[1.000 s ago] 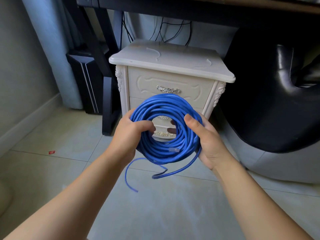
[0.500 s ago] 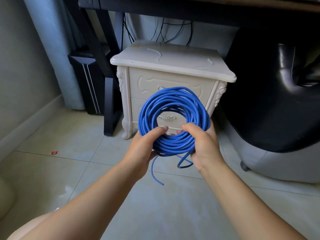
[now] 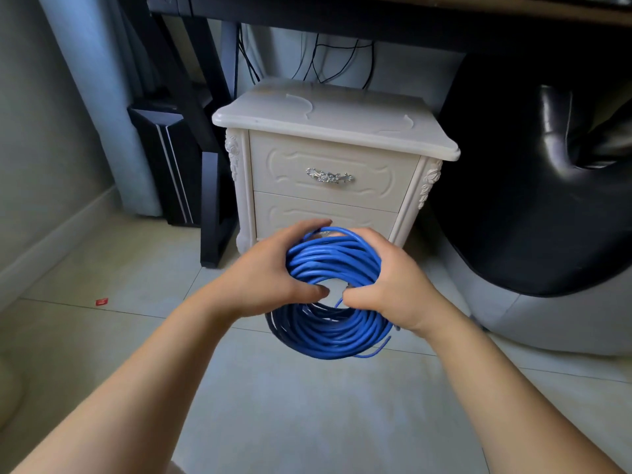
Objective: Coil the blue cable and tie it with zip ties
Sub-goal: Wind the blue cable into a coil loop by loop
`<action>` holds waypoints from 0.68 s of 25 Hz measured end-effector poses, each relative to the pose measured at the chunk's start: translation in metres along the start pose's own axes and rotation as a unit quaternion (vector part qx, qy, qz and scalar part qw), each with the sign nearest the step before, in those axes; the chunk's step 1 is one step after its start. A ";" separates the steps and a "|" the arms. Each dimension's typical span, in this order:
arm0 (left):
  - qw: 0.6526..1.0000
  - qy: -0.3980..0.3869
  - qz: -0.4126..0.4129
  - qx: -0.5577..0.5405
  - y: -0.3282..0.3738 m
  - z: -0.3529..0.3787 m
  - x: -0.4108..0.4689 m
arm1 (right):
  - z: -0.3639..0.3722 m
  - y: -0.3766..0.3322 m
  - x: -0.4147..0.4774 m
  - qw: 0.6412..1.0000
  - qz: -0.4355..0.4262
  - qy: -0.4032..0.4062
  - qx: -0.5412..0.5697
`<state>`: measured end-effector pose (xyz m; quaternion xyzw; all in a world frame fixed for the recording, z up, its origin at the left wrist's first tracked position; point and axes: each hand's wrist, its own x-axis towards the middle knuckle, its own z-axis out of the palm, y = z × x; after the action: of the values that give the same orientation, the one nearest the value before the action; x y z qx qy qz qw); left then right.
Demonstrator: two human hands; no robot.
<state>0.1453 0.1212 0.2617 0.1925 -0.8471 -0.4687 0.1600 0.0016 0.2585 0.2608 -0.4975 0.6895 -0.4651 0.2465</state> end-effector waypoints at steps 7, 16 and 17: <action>0.995 0.069 -0.063 -0.042 0.000 0.007 0.001 | 0.002 -0.002 0.003 0.999 0.028 0.033 0.031; 0.911 0.230 -0.126 -0.318 -0.003 0.003 0.010 | 0.016 0.005 0.004 0.952 0.090 0.114 0.270; 0.901 0.242 -0.132 -0.336 -0.002 0.005 0.009 | 0.017 0.005 0.004 0.950 0.101 0.118 0.272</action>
<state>0.1354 0.1196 0.2581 0.3453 -0.5413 -0.6812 0.3517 0.0116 0.2479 0.2493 -0.2810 0.6075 -0.6632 0.3349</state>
